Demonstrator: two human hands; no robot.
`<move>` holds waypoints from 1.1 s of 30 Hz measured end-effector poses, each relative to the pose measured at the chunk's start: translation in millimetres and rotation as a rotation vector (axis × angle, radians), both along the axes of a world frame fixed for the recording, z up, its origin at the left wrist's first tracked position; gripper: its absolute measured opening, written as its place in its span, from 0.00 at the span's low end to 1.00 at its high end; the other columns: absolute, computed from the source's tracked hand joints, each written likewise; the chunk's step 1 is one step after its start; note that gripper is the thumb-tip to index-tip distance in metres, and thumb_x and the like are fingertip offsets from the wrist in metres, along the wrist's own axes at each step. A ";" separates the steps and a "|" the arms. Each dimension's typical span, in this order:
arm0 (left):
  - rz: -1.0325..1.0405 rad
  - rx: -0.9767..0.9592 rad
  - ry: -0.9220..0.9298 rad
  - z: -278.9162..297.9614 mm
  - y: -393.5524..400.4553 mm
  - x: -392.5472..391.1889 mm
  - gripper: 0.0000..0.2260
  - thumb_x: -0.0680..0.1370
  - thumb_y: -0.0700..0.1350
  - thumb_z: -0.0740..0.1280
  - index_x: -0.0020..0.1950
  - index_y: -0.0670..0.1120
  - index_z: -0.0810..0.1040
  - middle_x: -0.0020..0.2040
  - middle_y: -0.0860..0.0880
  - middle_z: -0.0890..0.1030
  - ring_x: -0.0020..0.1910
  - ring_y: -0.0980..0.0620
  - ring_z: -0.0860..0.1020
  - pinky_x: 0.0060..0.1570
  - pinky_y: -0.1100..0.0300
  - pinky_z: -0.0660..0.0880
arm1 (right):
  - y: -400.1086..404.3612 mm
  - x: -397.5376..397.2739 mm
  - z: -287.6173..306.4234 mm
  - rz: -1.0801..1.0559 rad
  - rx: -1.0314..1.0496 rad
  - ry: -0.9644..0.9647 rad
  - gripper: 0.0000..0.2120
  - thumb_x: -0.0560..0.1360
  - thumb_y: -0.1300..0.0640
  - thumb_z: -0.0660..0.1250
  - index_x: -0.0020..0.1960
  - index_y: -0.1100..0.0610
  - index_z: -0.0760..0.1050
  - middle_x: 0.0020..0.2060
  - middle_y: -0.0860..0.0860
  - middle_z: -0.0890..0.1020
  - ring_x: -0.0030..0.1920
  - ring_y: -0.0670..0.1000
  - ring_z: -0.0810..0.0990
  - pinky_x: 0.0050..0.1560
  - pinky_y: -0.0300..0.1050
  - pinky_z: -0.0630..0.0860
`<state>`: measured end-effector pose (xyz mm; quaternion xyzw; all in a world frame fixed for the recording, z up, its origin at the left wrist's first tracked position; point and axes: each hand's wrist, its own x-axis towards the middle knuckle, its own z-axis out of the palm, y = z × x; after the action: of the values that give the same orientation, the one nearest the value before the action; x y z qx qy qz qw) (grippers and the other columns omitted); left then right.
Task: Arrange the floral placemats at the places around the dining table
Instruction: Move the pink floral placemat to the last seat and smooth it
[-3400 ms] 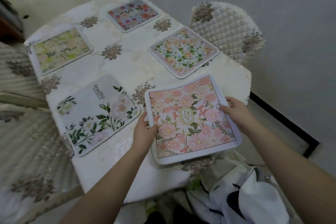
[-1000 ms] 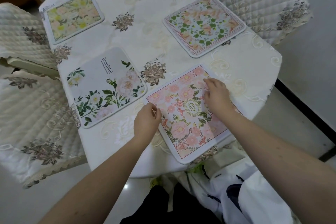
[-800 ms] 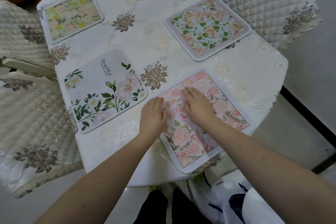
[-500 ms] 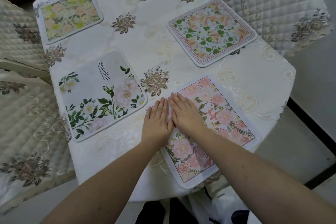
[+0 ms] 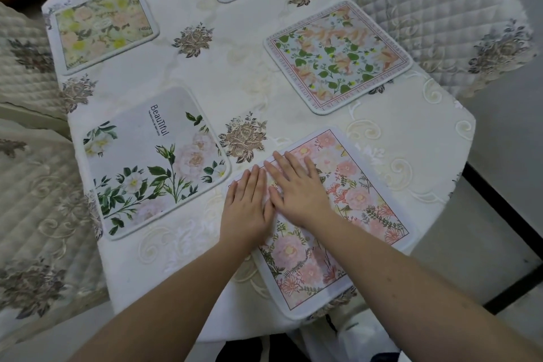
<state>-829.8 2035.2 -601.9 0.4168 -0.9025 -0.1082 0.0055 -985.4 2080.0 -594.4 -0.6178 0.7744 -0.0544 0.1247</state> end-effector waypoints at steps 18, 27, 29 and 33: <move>-0.009 0.035 -0.007 2.7 -3.5 0.8 0.30 0.82 0.57 0.46 0.82 0.49 0.45 0.83 0.52 0.46 0.80 0.56 0.40 0.78 0.54 0.36 | 12.1 -84.2 2.6 -0.302 -0.019 -0.016 0.33 0.81 0.40 0.45 0.81 0.52 0.45 0.81 0.50 0.47 0.80 0.49 0.44 0.78 0.50 0.41; -0.027 0.048 0.029 7.3 -2.5 2.6 0.30 0.82 0.58 0.46 0.82 0.49 0.46 0.82 0.51 0.48 0.80 0.55 0.42 0.78 0.53 0.39 | 45.8 -109.3 6.0 -0.399 -0.009 0.011 0.30 0.82 0.44 0.46 0.81 0.55 0.48 0.81 0.51 0.52 0.80 0.50 0.47 0.79 0.50 0.43; -0.034 0.052 0.022 8.7 -3.4 1.9 0.30 0.82 0.58 0.45 0.82 0.48 0.46 0.82 0.50 0.47 0.80 0.55 0.43 0.78 0.52 0.39 | 58.5 -114.3 6.9 -0.416 -0.004 0.015 0.29 0.83 0.45 0.47 0.81 0.55 0.49 0.81 0.51 0.52 0.80 0.50 0.48 0.79 0.50 0.43; -0.050 0.080 0.009 13.3 -2.9 1.0 0.30 0.83 0.55 0.49 0.82 0.46 0.46 0.83 0.48 0.47 0.81 0.51 0.45 0.78 0.50 0.40 | 94.7 -124.3 8.9 -0.449 0.041 0.052 0.29 0.84 0.45 0.45 0.81 0.55 0.49 0.81 0.51 0.51 0.80 0.50 0.47 0.79 0.50 0.43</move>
<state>-828.8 2032.3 -588.6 0.3935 -0.9076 -0.1460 -0.0098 -1109.7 2174.7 -585.5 -0.4283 0.8965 -0.0488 0.1020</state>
